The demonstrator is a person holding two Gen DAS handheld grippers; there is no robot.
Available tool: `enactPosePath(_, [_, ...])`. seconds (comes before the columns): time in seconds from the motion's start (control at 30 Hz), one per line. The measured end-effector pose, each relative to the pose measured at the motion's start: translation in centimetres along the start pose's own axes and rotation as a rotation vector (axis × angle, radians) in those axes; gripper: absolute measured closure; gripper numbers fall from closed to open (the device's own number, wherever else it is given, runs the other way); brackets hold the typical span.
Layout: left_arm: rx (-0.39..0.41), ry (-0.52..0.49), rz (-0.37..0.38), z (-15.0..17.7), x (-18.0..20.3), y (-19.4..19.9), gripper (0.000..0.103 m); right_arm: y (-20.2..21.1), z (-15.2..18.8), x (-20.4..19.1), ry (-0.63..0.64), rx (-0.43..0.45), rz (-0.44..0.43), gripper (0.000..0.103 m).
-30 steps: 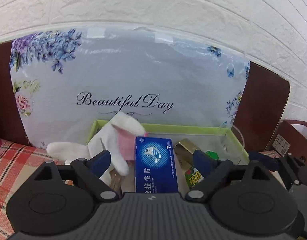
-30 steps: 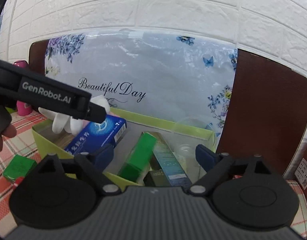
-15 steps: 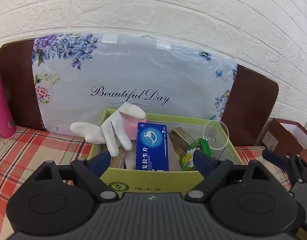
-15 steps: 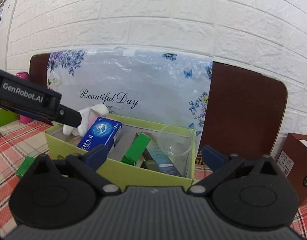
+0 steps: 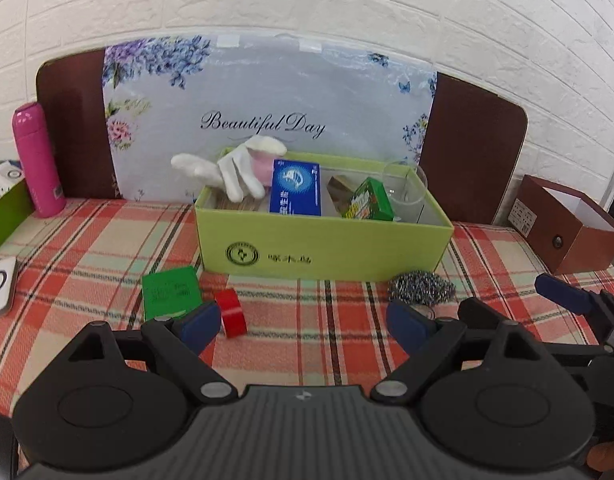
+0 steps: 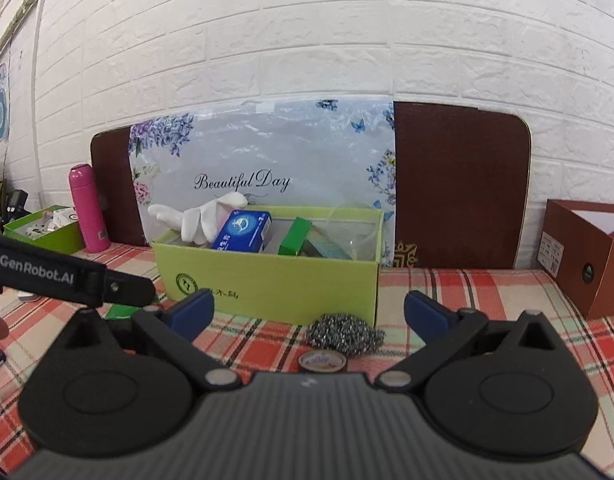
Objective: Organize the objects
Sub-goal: 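Withdraw both tools and lower the left tool onto the red tape roll, then grasp the red tape roll with the left tool while the right tool grasps the black tape roll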
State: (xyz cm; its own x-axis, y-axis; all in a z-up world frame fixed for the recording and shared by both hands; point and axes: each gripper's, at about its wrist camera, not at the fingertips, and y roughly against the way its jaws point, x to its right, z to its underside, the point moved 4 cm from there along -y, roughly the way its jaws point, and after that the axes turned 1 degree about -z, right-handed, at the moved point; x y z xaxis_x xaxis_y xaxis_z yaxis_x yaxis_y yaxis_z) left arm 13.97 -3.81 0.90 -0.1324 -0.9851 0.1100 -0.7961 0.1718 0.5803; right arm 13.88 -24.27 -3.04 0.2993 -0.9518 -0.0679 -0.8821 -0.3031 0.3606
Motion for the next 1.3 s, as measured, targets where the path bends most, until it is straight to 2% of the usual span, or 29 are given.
enactPosePath(0.37, [-0.080,0.052,-0.064,3.6,-2.0,0.1,0.010,1.7,4.9,0.7,-0.084,-0.109,0.016,0.000])
enactPosePath(0.7, [-0.179,0.142,-0.116,6.8,-5.9,-1.5,0.010,1.6,7.5,0.4,-0.110,-0.196,0.010,0.000])
enactPosePath(0.8, [-0.165,0.190,-0.097,6.1,-6.5,-2.3,0.010,1.5,8.0,0.3,-0.120,-0.216,0.003,0.000])
enactPosePath(0.9, [-0.114,0.217,-0.069,4.3,-6.5,-3.7,0.010,1.5,8.3,0.3,-0.135,-0.229,-0.003,0.000])
enactPosePath(0.97, [-0.087,0.229,-0.076,3.0,-6.5,-4.9,0.011,1.7,8.5,0.4,-0.147,-0.235,-0.002,0.000])
enactPosePath(1.1, [-0.077,0.209,-0.095,0.7,-6.5,-8.3,0.024,1.7,8.6,0.6,-0.137,-0.246,0.014,0.000])
enactPosePath(1.17, [-0.113,0.193,-0.093,0.3,-6.6,-9.9,0.044,1.5,8.6,0.6,-0.132,-0.251,0.018,0.000])
enactPosePath(1.2, [-0.131,0.189,-0.066,0.3,-6.6,-10.4,0.071,1.3,8.5,0.6,-0.127,-0.252,0.019,0.000])
enactPosePath(1.23, [-0.151,0.194,-0.036,0.4,-6.7,-10.7,0.082,1.0,8.4,0.6,-0.120,-0.252,0.020,0.000])
enactPosePath(1.3, [-0.158,0.195,-0.014,0.9,-6.6,-10.1,0.082,0.0,8.1,0.6,-0.103,-0.249,0.026,0.000])
